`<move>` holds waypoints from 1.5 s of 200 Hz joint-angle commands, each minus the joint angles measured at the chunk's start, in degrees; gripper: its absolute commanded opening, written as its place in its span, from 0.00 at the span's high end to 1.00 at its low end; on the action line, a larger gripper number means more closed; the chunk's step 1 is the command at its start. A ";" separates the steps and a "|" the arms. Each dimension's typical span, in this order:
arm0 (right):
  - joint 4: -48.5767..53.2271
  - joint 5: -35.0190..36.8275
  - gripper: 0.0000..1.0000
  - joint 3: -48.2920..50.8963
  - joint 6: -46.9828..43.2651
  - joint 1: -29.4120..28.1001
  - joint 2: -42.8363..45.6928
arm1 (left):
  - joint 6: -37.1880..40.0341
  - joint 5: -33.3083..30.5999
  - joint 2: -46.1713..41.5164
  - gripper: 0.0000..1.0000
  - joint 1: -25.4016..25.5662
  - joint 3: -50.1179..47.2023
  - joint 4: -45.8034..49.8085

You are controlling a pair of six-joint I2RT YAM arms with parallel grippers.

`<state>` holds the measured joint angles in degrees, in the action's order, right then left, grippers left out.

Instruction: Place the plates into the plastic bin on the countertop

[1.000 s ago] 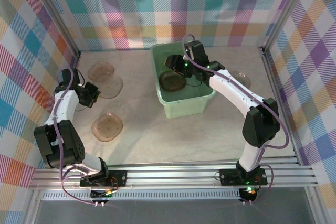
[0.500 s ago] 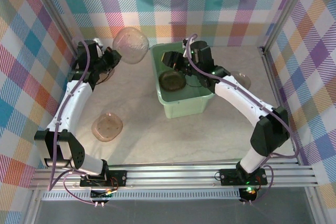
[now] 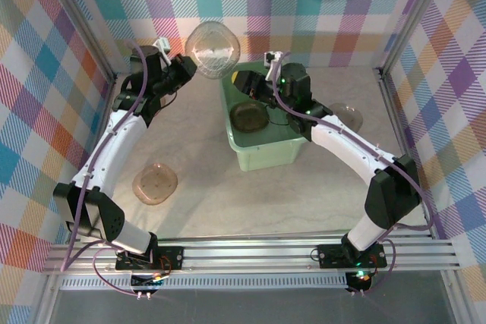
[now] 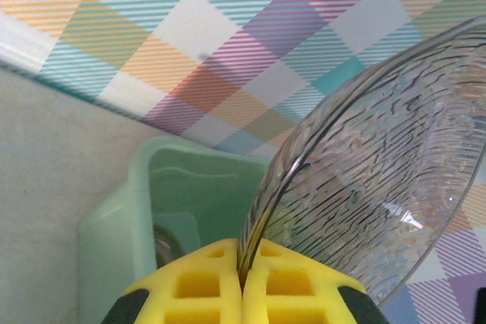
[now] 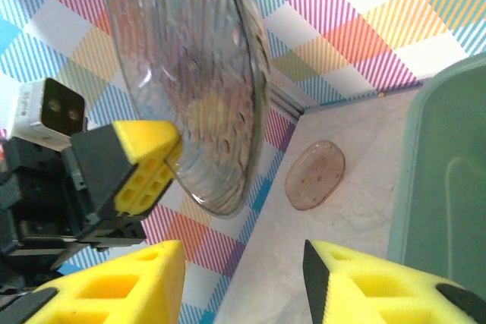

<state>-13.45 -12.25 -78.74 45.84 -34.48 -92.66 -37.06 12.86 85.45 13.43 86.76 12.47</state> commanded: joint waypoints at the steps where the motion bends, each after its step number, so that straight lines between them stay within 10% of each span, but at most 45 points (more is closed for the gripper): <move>1: -6.70 1.23 0.56 0.33 0.96 -0.41 0.27 | 1.99 -2.11 -0.25 1.00 1.36 2.45 0.54; 300: -15.64 7.09 0.84 -1.23 12.96 -0.49 -7.08 | 9.42 -15.36 -0.90 1.00 8.34 7.63 10.03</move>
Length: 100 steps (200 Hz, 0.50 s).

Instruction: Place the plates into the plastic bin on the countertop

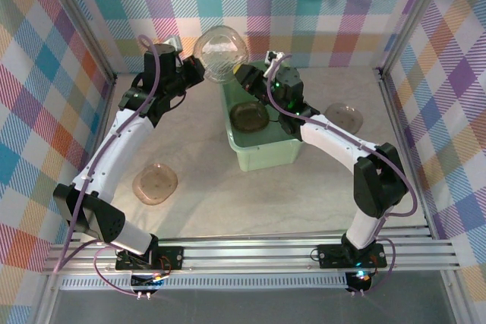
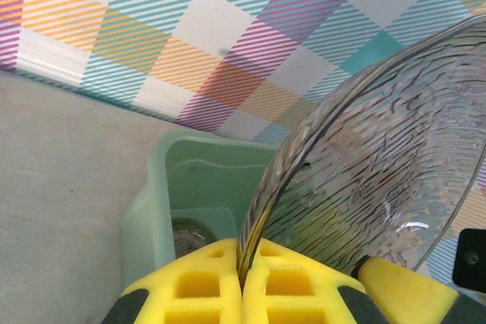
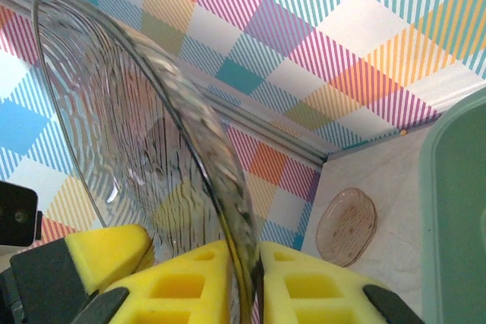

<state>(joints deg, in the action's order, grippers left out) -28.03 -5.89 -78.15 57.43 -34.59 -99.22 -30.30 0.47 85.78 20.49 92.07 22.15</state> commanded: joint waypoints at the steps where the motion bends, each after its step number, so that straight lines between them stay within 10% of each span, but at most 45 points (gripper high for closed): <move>1: -1.02 0.72 0.85 -1.83 1.38 -0.39 -0.53 | 2.73 -3.04 -1.23 1.00 1.34 2.32 0.35; 73: 0.81 -0.59 0.84 -3.18 3.59 -0.41 -1.94 | 3.60 -5.89 -1.45 1.00 2.62 1.93 -1.10; 100: 1.35 -0.70 1.00 -3.42 4.22 -0.41 -2.38 | 3.85 -6.05 -1.49 1.00 2.89 1.89 -1.10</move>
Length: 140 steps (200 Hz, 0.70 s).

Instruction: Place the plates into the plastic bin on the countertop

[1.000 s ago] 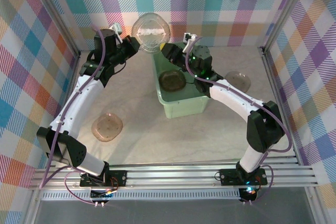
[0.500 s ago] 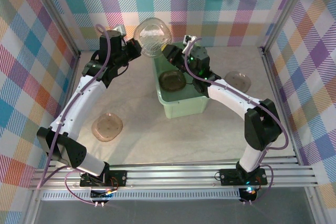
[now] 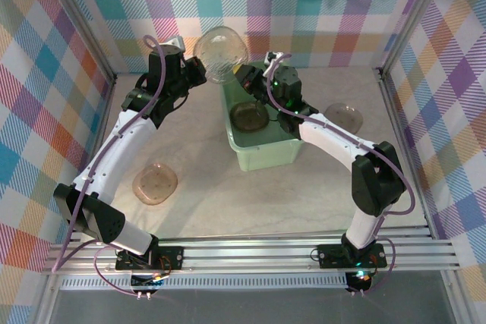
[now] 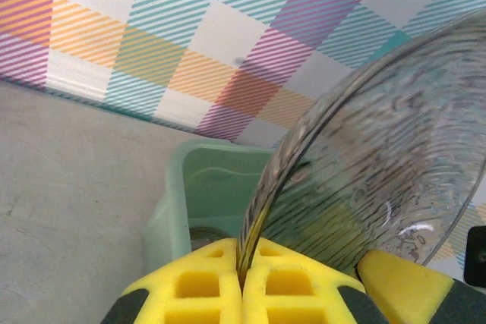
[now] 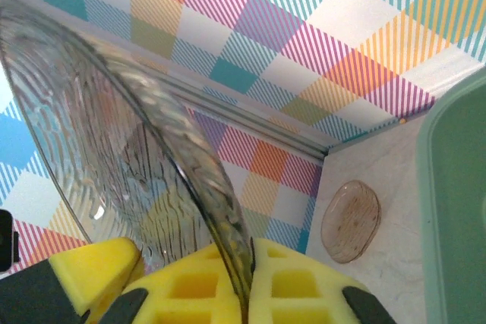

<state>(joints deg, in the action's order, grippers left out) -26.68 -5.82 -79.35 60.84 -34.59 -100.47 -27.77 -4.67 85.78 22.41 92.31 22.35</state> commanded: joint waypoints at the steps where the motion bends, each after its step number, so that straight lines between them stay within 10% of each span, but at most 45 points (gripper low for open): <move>1: -0.02 -0.77 1.00 -2.26 0.84 -0.40 -1.13 | 1.36 -0.94 -1.49 1.00 0.96 1.69 -1.32; 51: 0.83 0.17 1.00 -1.97 1.38 -0.45 -0.88 | 1.75 -0.83 -1.32 1.00 1.05 1.74 -1.00; 100: 1.69 4.07 1.00 0.17 1.43 -0.33 1.23 | 4.27 -0.83 -0.97 0.50 0.81 3.73 0.22; 140: 5.34 9.21 1.00 2.07 4.08 0.31 3.08 | 5.37 6.29 1.19 0.28 -2.20 7.63 2.10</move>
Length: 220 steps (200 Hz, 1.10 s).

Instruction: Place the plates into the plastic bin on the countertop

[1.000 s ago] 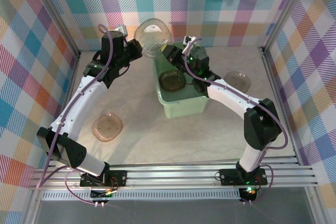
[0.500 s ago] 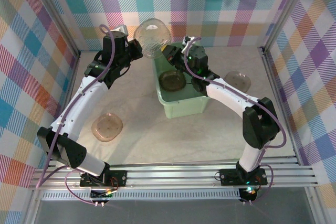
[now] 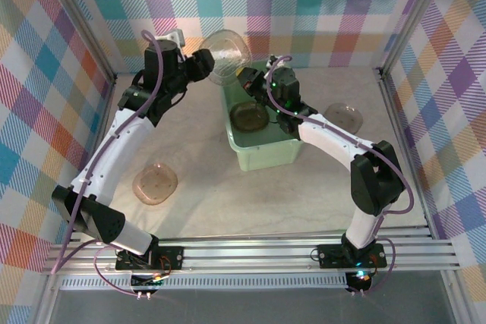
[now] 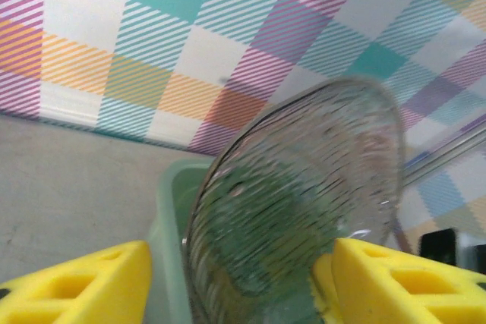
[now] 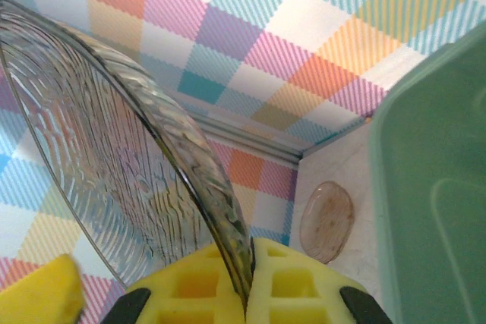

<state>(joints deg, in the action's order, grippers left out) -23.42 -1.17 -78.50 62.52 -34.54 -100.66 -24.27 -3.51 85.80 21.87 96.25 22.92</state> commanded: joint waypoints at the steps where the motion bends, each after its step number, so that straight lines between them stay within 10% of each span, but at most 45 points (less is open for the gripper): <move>1: 2.12 4.71 1.00 1.32 2.50 0.27 3.32 | 1.96 5.42 1.28 0.27 -1.74 3.82 1.61; 99: 23.12 16.30 1.00 4.39 18.30 0.81 6.61 | -4.16 23.11 10.58 0.24 -12.90 3.60 1.27; 220: 45.47 13.09 1.00 -5.96 32.39 0.49 -2.23 | -5.79 24.79 17.05 0.24 -17.34 0.77 1.54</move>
<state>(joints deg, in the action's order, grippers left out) 17.93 13.65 -81.87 91.15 -34.04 -100.36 -30.24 20.14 101.91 5.19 95.70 23.68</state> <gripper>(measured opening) 0.041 0.760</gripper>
